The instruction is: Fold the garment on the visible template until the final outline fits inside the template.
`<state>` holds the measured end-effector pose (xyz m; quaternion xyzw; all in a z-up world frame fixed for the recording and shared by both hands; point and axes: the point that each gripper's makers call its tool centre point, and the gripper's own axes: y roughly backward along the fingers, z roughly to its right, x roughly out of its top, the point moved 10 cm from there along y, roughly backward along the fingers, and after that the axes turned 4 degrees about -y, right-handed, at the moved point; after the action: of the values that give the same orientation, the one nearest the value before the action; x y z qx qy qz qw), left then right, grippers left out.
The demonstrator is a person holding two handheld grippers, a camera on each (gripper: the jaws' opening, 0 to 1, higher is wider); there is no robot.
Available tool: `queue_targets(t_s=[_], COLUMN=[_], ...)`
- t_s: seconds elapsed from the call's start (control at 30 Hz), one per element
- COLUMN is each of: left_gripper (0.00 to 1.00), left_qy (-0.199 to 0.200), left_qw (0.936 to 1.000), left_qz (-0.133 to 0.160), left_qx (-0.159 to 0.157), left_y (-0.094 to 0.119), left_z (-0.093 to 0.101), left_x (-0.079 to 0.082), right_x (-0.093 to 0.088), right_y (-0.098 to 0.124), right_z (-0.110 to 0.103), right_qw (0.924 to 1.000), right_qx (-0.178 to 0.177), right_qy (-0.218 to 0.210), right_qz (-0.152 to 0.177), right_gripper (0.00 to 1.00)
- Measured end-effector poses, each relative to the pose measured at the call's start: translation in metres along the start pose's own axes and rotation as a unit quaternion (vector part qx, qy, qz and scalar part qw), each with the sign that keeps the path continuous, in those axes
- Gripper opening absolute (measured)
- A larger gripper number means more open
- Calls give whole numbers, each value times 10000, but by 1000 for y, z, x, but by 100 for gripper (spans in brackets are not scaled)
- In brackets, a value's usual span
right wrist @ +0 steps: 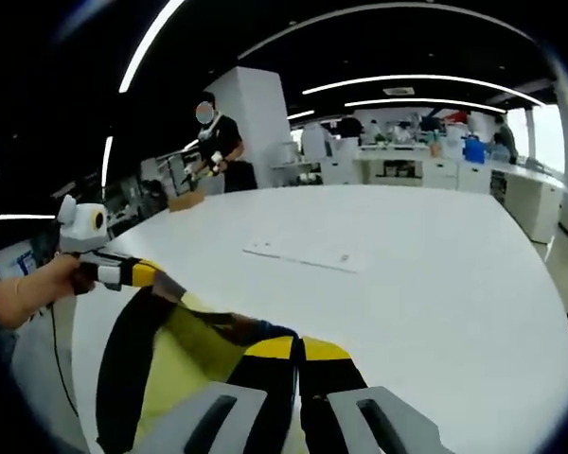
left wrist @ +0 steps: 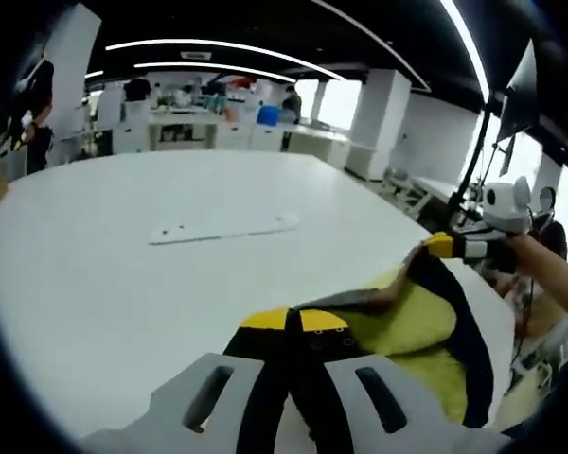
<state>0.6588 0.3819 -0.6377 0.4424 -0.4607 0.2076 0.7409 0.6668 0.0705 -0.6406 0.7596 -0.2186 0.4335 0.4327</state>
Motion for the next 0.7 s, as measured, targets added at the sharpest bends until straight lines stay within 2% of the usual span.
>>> queue_targets(t_s=[0.1,0.23,0.37,0.47,0.6,0.7], left_gripper=[0,0,0,0,0,0], left_qy=[284,333,377,146,-4,-280], left_qw=[9995,9992,9982,9977,9975,9979], left_qz=[79,30,28,-107,-156,-94], left_qx=[68,234,459,646,696,580], left_y=[-13,-31,-48,-58,-69,-74], left_z=[-5,-16,-21,-23,-26,-29], left_x=[-1,-4,-7,-12,-17,-16], right_x=[-2,-4,-12,-16,-23,-25], right_y=[-15,-34,-52,-61,-73,-79], right_z=[9,17,22,24,29,35], right_qw=[9998,9993,9980,9974,9961,9954], right_qx=[-187,-341,-611,-702,-844,-897], right_qy=[-94,-168,-45,-49,-85,-254], right_qz=[-37,-45,-152,-185,-237,-238], right_gripper=[0,0,0,0,0,0])
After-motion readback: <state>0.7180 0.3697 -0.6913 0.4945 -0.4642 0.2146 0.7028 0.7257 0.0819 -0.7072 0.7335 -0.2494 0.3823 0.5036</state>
